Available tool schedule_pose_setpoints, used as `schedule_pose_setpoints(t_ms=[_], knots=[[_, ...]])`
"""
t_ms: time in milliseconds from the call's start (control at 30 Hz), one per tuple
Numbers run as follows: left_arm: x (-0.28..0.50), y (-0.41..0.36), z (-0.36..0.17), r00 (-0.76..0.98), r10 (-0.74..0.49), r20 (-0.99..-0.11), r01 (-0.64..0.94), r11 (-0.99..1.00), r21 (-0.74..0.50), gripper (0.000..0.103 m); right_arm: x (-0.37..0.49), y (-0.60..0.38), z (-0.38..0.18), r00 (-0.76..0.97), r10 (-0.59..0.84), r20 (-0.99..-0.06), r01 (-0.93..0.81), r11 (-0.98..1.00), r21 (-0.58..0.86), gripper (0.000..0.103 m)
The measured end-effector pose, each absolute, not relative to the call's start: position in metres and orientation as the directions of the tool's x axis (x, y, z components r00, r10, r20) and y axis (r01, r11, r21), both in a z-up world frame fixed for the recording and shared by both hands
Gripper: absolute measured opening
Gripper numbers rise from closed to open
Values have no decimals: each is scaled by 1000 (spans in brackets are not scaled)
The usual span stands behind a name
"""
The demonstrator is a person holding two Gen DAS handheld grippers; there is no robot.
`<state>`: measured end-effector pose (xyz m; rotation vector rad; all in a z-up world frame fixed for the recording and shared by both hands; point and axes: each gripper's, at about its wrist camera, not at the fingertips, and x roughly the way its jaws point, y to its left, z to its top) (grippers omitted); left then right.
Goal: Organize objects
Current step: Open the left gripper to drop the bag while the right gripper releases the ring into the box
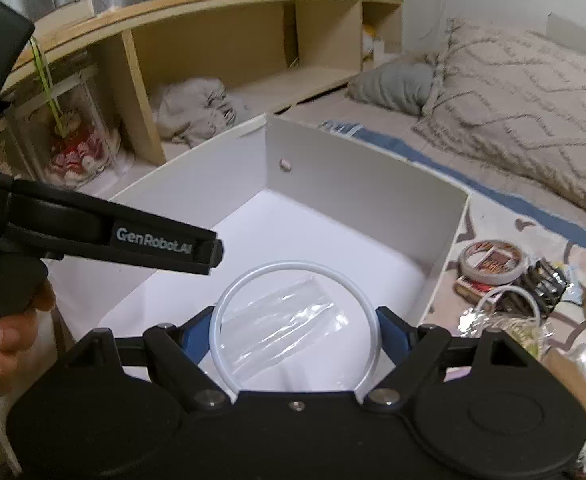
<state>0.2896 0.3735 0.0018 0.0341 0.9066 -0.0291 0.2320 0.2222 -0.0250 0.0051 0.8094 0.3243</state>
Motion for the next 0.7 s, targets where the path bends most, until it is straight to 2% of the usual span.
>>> schedule_pose_setpoints(t_ms=[167,300,500,700], knots=[[287,373,2,620,2,-784,50,998,42,76,236,226,-27,609,292,-738,-286,948,140,84],[285,371,3,621,-2,-784,63,997,48,82,234,228,-26,612,286,-737,-287,949,130,98],[282,369,5,625,-4,-780,75,996,55,86,231,225,-26,616,265,-742,-275,955,113,98],[280,369,6,638,8,-770,70,995,69,95,226,221,-23,629,268,-730,-277,954,112,98]])
